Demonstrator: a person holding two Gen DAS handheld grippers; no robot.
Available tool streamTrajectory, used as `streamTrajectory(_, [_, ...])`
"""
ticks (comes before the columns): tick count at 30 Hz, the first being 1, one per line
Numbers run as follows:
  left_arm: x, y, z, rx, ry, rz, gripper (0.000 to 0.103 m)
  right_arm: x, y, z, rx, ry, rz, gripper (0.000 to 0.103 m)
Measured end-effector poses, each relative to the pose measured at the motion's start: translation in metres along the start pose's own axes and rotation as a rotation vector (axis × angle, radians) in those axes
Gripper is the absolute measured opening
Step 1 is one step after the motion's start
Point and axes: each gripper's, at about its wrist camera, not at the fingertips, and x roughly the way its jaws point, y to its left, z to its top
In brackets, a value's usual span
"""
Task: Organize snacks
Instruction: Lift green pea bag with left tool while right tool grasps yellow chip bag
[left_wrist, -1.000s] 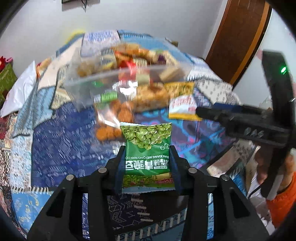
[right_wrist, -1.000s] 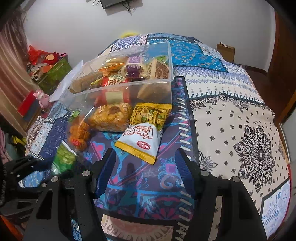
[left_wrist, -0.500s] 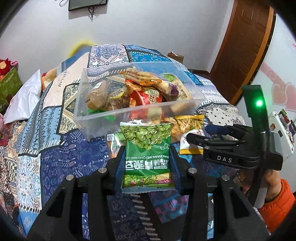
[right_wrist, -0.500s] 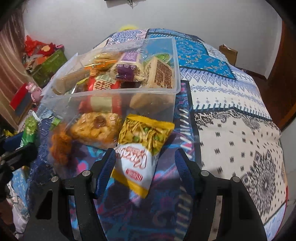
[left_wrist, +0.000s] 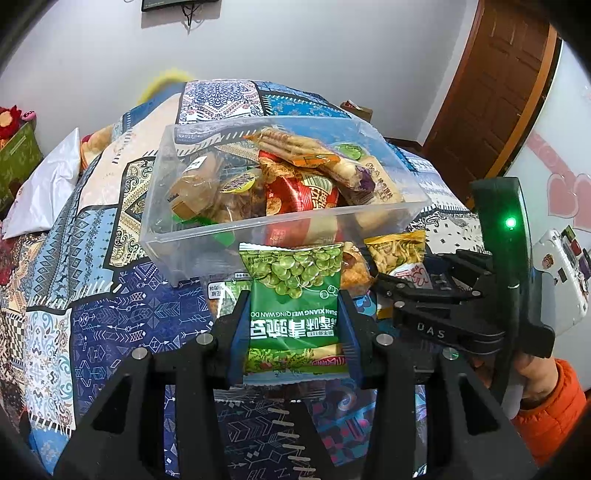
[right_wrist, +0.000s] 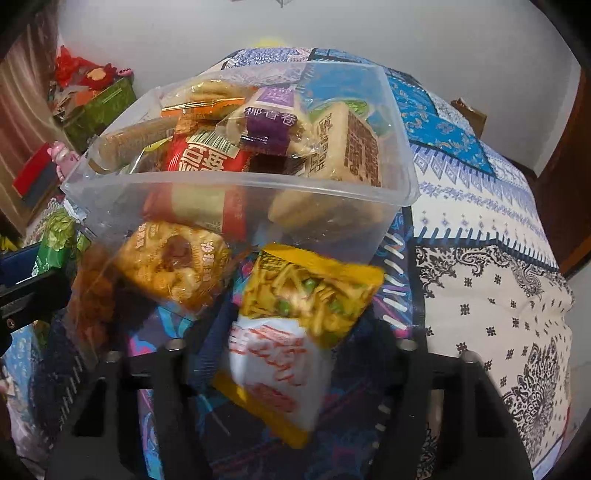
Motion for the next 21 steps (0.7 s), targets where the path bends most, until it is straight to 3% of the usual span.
streamTrajectory(12, [-0.022,0.01,0.011,-0.021,-0.061,0.024,0.044,-0.044,-0.01,-0.006,0.055,-0.085,0.002,0.044])
streamTrajectory(21, [-0.036,0.022,0.04,-0.058,-0.12,0.032,0.044,-0.088,-0.005,0.028,0.044,-0.22,0.008,0.045])
